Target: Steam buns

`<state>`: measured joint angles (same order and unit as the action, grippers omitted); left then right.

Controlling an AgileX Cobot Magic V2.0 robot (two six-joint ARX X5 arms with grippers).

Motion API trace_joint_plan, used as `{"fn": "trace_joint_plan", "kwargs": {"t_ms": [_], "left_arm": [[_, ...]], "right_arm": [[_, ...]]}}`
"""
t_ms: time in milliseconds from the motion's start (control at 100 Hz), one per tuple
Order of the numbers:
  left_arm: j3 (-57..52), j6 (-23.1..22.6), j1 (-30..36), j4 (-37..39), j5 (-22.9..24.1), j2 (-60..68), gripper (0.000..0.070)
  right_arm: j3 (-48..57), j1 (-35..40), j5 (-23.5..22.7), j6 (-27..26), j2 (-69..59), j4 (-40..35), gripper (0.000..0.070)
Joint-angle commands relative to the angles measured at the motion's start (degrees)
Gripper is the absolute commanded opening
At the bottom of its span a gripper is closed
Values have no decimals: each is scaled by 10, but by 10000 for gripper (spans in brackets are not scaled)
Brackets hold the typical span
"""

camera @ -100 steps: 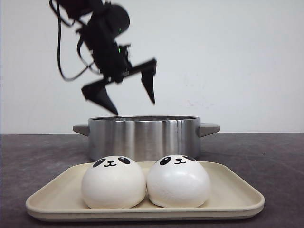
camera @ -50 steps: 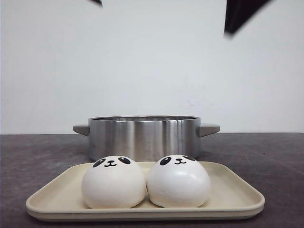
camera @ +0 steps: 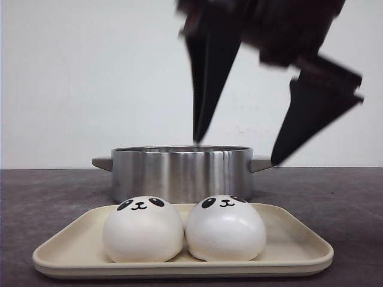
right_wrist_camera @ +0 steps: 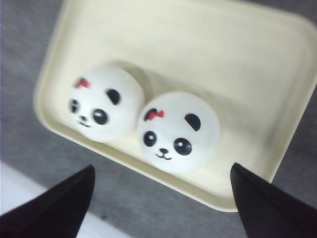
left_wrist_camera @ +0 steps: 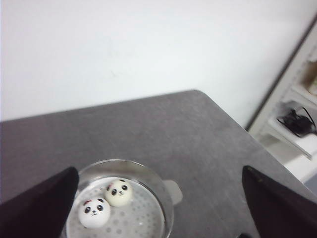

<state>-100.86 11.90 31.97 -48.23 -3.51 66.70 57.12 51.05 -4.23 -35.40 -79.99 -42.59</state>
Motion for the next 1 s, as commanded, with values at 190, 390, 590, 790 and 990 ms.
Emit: {"fn": "trace_joint_plan", "kwargs": {"t_ms": [190, 390, 590, 790, 990], "left_arm": [[-12, -4, 3, -8, 10, -25, 637], [-12, -5, 3, -43, 10, -35, 637], [-12, -5, 3, -54, 12, -36, 637], [-11, -5, 3, -54, 14, -35, 637], [-11, -14, 3, -54, 38, -35, 637]], "right_arm": [[6, 8, 41, -17, -98, 38, 550], [6, 8, 25, -22, -148, 57, 502], [6, 10, 35, -9, -160, 67, 0], [29, 11, 46, 7, -119, 67, 17], [116, 15, 57, 55, -47, 73, 12]]}}
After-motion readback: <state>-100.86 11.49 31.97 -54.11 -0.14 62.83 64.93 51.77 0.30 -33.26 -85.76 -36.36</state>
